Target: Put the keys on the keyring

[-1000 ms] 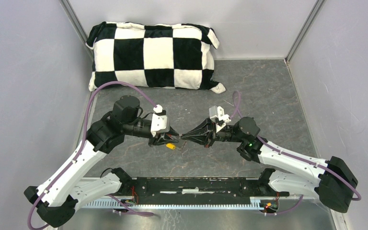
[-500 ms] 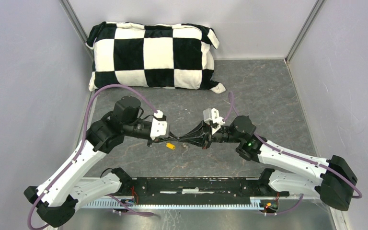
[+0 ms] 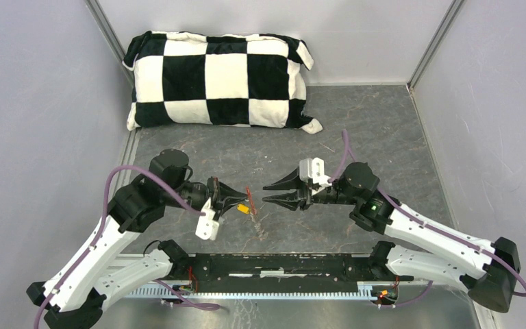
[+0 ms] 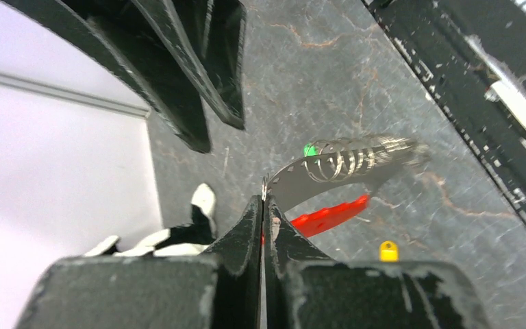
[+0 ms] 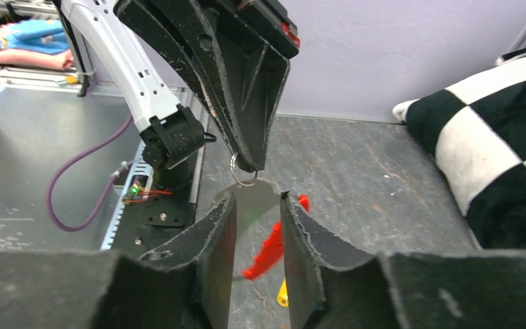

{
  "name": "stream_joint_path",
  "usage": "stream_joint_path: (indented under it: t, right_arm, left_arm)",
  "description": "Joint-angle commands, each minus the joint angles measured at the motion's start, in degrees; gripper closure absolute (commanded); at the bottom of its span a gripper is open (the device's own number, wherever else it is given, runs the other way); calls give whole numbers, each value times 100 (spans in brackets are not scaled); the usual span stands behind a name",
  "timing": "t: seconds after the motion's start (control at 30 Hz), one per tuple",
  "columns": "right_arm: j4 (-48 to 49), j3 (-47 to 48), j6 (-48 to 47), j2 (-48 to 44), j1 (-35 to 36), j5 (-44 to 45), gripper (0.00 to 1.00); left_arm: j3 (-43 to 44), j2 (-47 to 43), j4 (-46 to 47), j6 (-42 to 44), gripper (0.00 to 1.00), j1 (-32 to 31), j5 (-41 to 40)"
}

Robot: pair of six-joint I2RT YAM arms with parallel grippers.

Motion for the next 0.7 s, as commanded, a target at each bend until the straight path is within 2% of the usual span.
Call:
stream_joint_path:
  t: [0.0,0.13,0.33,0.57,0.67]
  right_arm:
    - [-729,287,-578,-356,-14,302,62]
    - [-1035,216,-706,-561,-11,441,60]
    - [-1084,25,-854,-715,-12,482,63]
    - [-1076,8,-1027,-608,-4,246,63]
    - [-1050,1,-1045,-511,-11,88,61]
  left_arm:
    - [-276,-209,-70,1722,98,-18,275]
    - [-515,-332,-63,2318,98,-17,495]
    - [-634,-289,-69,2717,98,-27,863]
    - [-664,-185,-70,2734,98,-27,1134]
    - [-627,-75,-63,2472,98,-27,1199]
